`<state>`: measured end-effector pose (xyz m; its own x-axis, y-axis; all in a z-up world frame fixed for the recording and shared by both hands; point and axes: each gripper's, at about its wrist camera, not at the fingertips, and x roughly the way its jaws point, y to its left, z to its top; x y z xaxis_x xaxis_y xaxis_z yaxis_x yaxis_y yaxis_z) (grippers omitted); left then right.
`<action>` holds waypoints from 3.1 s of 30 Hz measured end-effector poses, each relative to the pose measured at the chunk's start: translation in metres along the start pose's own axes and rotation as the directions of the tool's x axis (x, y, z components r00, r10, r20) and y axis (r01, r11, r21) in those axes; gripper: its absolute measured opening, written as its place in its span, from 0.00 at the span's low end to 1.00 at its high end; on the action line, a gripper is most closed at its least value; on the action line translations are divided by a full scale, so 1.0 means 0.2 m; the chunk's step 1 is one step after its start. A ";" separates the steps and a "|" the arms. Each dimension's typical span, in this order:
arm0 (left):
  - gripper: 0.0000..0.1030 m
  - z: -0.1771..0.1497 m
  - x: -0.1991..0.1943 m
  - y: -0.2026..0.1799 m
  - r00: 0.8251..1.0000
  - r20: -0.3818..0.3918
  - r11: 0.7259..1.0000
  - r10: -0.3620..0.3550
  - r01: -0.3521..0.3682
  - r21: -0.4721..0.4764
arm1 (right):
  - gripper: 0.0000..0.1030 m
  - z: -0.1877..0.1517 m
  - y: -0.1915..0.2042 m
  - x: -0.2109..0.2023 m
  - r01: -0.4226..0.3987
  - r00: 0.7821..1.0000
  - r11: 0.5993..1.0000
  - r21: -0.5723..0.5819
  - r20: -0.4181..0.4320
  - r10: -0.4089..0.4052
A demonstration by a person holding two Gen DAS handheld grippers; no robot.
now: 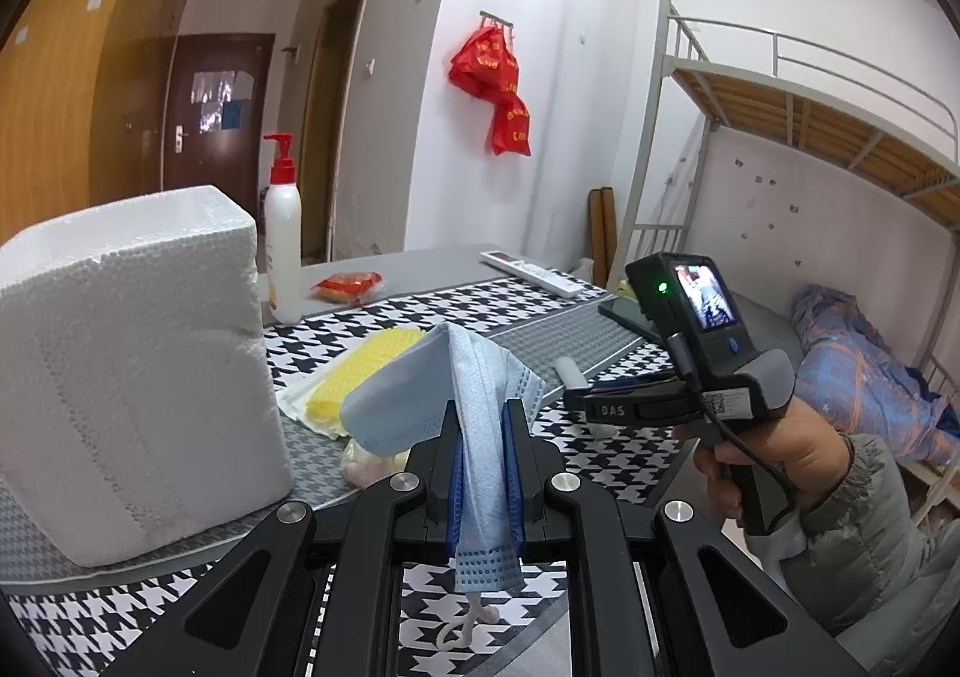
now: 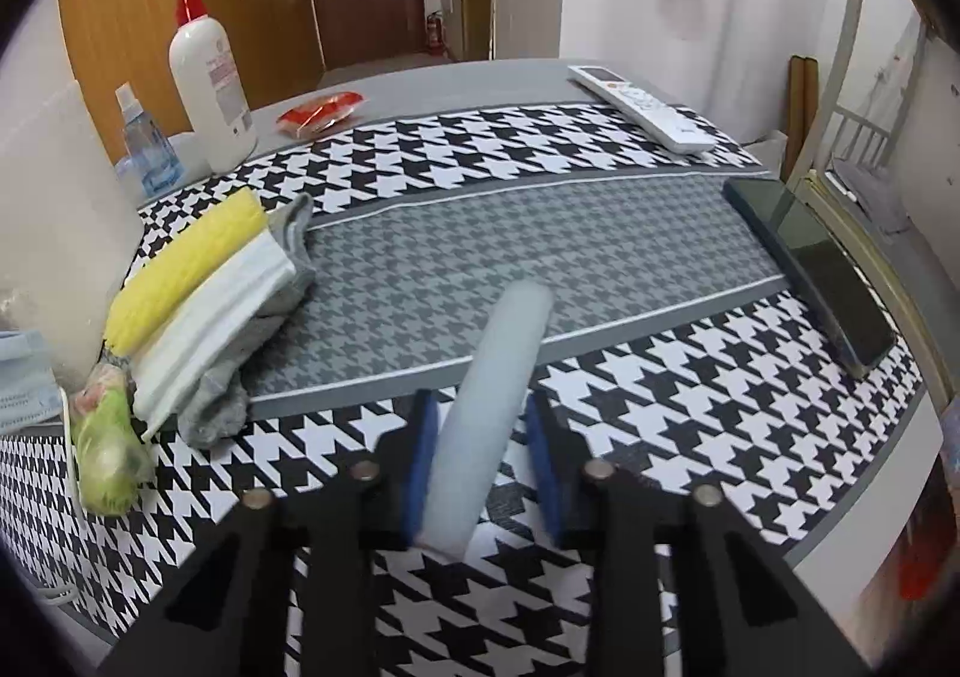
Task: Organize soft objects
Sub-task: 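Lift the cylinder with the right gripper while the left gripper carries the mask toward the foam box, then lower the cylinder into the white foam box and open the right gripper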
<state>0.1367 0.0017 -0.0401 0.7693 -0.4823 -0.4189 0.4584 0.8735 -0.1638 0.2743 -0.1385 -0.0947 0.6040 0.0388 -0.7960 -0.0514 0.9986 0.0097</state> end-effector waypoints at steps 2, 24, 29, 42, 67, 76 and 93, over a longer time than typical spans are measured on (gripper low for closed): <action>0.12 0.01 -0.01 0.00 1.000 0.005 1.000 -0.007 0.007 0.004 | 0.26 0.00 0.01 0.00 -0.004 1.000 1.000 -0.010 0.009 0.004; 0.12 0.12 -0.08 -0.09 0.998 0.063 0.999 0.026 -0.029 0.047 | 0.21 0.02 -0.15 -0.33 -0.159 0.974 0.987 0.033 0.167 0.151; 0.12 0.15 -0.11 -0.10 0.996 0.087 0.998 0.033 -0.038 0.056 | 0.21 0.02 -0.13 -0.45 -0.190 0.955 0.982 0.003 0.233 0.184; 0.12 0.24 -0.14 -0.13 0.982 0.118 0.984 0.147 -0.158 0.085 | 0.21 0.05 -0.07 -0.60 -0.220 0.915 0.971 -0.089 0.327 0.237; 0.12 0.46 -0.20 -0.02 0.926 0.197 0.937 0.321 -0.341 0.074 | 0.21 0.22 0.13 -0.75 -0.294 0.844 0.932 -0.214 0.400 0.358; 0.12 0.51 -0.26 0.04 0.897 0.214 0.915 0.386 -0.403 0.038 | 0.21 0.27 0.22 -0.81 -0.292 0.821 0.915 -0.277 0.419 0.389; 0.12 0.52 -0.43 0.15 0.827 0.232 0.853 0.512 -0.521 -0.028 | 0.21 0.32 0.40 -0.82 -0.349 0.786 0.863 -0.365 0.388 0.482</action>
<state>0.1303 0.0624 0.0841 0.9743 0.0331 -0.2227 -0.0217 0.9983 0.0537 0.2213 -0.0625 0.0759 0.7584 0.5250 -0.3863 -0.5451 0.8358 0.0656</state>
